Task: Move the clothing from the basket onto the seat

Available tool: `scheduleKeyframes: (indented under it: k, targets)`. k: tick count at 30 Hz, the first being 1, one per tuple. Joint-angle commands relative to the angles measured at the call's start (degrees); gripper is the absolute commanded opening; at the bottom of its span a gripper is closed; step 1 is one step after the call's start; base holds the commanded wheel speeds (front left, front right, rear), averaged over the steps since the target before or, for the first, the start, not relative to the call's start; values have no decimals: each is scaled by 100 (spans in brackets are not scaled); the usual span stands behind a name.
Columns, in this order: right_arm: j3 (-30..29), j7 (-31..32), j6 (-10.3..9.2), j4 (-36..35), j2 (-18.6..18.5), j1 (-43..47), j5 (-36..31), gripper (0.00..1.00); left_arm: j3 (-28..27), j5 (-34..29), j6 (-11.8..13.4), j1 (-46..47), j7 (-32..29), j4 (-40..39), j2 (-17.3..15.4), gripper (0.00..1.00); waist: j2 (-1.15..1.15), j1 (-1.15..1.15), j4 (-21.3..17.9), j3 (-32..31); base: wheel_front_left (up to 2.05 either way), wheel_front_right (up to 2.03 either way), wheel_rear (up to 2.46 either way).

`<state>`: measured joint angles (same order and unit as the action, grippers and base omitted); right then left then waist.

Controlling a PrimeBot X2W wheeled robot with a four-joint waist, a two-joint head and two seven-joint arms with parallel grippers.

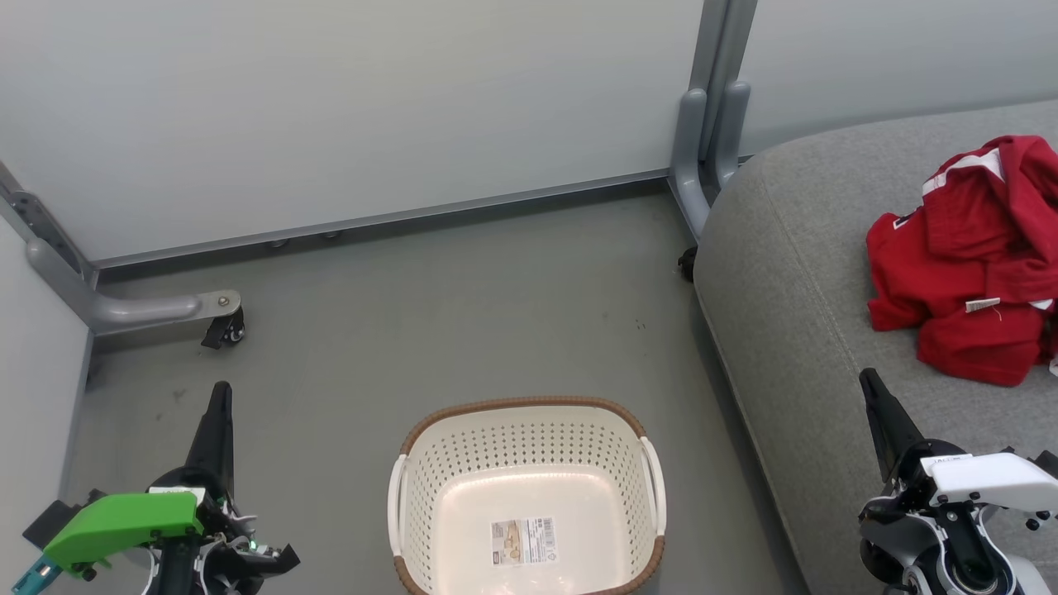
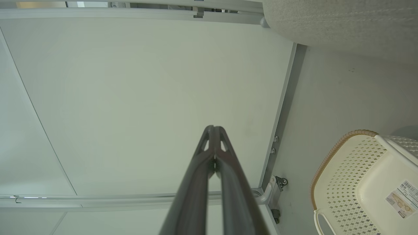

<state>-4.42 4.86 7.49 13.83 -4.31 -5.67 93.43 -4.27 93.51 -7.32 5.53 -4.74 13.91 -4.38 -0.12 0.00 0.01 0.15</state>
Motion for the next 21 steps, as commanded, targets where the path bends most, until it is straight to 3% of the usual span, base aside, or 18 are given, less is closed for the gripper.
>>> scheduleKeyframes:
  k: [1, 21]
  targets:
    - [-27, 24, 0, 22, -6, -74, 92, 0, -36, 91, -36, 110, -29, 15, -5, 0, 12, 0, -1, 3, 0, 0, 0]
    - [-68, 71, 0, 23, 27, -71, 19, 0, -75, 14, -32, 98, -64, 15, 35, 0, 12, 0, -1, 3, 0, 0, 0]
